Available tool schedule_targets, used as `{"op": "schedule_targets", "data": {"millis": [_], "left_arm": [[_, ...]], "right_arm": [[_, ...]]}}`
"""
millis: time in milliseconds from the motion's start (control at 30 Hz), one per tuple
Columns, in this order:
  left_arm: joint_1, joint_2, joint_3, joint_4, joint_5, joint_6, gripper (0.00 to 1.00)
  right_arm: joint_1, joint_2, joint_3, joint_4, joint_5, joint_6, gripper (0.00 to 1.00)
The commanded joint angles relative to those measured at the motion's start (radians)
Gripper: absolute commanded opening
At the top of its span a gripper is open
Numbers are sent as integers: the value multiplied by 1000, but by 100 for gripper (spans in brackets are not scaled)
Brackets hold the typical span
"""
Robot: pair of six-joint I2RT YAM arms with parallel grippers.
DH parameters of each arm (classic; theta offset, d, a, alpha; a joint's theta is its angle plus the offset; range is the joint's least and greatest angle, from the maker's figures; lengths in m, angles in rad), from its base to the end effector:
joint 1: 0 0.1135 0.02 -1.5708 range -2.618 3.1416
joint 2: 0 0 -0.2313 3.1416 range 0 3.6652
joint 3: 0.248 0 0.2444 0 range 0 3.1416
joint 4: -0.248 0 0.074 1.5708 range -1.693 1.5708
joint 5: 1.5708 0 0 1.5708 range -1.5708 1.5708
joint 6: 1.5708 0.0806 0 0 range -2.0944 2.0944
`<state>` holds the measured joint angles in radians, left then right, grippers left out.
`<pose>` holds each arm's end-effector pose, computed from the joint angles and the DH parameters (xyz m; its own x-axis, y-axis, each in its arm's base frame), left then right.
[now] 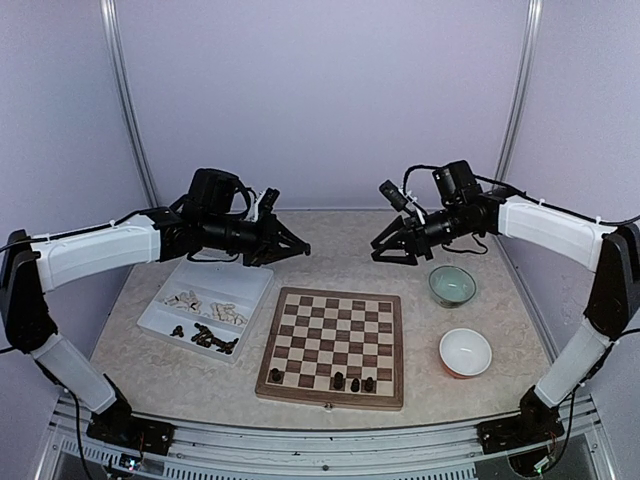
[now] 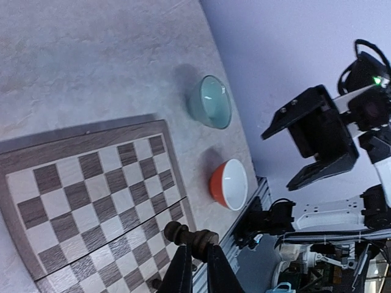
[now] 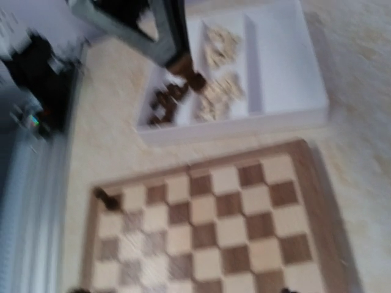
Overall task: Set up the chess pieces on the board
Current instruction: Pass from the left arm to the right
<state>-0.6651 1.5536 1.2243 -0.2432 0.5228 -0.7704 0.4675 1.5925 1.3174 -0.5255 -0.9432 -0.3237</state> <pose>0.2746 -0.2665 0.2470 -0.9083 -0.0545 -0.4148 0.3239 0.5362 -0.7795 0.2864 0.2177 0.2510 -0.3633 -0.3926 -0.8449 -0.9317 0.1533 0.3294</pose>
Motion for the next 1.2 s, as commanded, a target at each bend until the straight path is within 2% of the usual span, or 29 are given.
{"op": "schedule_targets", "data": {"millis": [0,67,133,333,400,667,1167], "left_arm": [[-15,-12,-43,372,121,-135,11],[-21,-2,-40,421,141,-157,12],[-28,8,-44,463,151,-176,12],[-58,38,-33,509,178,-199,12],[-67,47,-31,520,184,-201,12],[-95,82,-16,540,201,-209,12],[-104,117,-11,585,220,-235,12]], "right_arm": [[-13,101,55,165,-234,281,58],[-13,138,49,257,-340,407,59],[-13,158,3,445,-438,609,60],[-8,213,-171,1342,-535,1383,60],[-3,235,-176,1491,-534,1514,59],[37,273,-157,1616,-533,1645,58],[54,287,-154,1614,-539,1651,56]]}}
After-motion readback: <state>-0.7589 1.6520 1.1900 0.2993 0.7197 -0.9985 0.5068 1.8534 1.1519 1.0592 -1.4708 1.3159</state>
